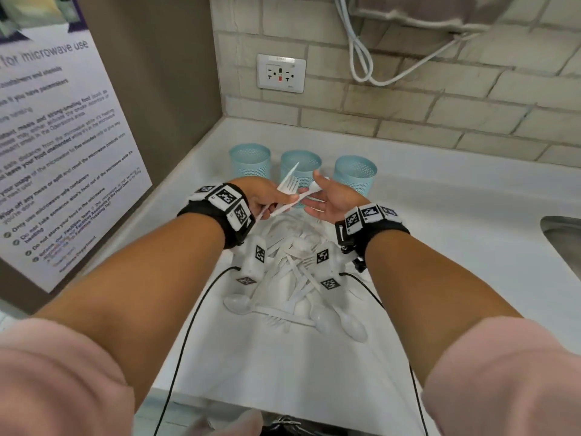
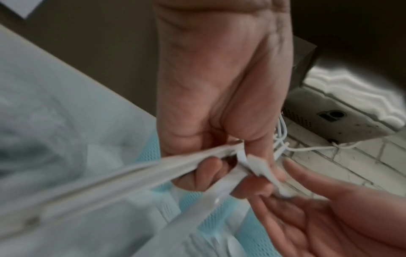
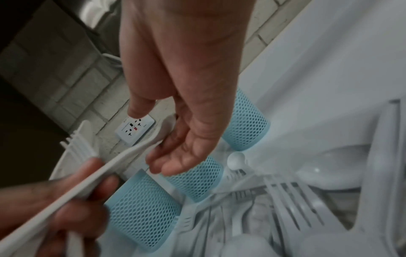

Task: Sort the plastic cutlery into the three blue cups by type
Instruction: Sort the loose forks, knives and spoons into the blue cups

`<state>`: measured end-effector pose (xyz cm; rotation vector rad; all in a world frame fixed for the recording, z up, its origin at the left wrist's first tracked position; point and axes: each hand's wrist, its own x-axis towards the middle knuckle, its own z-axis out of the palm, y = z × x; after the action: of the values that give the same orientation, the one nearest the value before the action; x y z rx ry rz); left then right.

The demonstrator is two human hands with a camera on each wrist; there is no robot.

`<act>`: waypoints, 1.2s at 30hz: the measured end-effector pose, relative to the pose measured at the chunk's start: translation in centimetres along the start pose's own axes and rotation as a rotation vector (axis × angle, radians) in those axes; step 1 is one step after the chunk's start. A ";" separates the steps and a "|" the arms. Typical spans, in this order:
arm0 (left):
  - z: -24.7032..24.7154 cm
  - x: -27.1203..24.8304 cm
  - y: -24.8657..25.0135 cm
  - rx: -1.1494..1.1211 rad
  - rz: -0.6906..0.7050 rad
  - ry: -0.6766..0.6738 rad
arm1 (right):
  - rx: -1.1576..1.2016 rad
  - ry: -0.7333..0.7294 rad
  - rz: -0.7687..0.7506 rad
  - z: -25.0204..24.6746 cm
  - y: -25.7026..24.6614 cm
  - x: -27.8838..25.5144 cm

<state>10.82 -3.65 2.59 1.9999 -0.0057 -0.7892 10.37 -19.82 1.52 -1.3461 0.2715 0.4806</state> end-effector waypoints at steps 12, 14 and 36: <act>1.1 1.5 -0.1 -0.232 0.042 0.072 | 0.159 0.073 -0.287 -1.1 0.4 1.2; 1.4 1.4 -0.1 -0.336 0.046 0.069 | 0.126 0.044 -0.289 -1.2 0.2 1.1; 2.0 1.7 0.3 -0.829 0.073 -0.198 | 0.089 0.289 -0.428 -2.8 -2.2 1.5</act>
<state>11.23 -5.94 1.26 1.1310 0.1154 -0.7725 12.97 -22.62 2.09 -1.3385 0.2293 -0.0845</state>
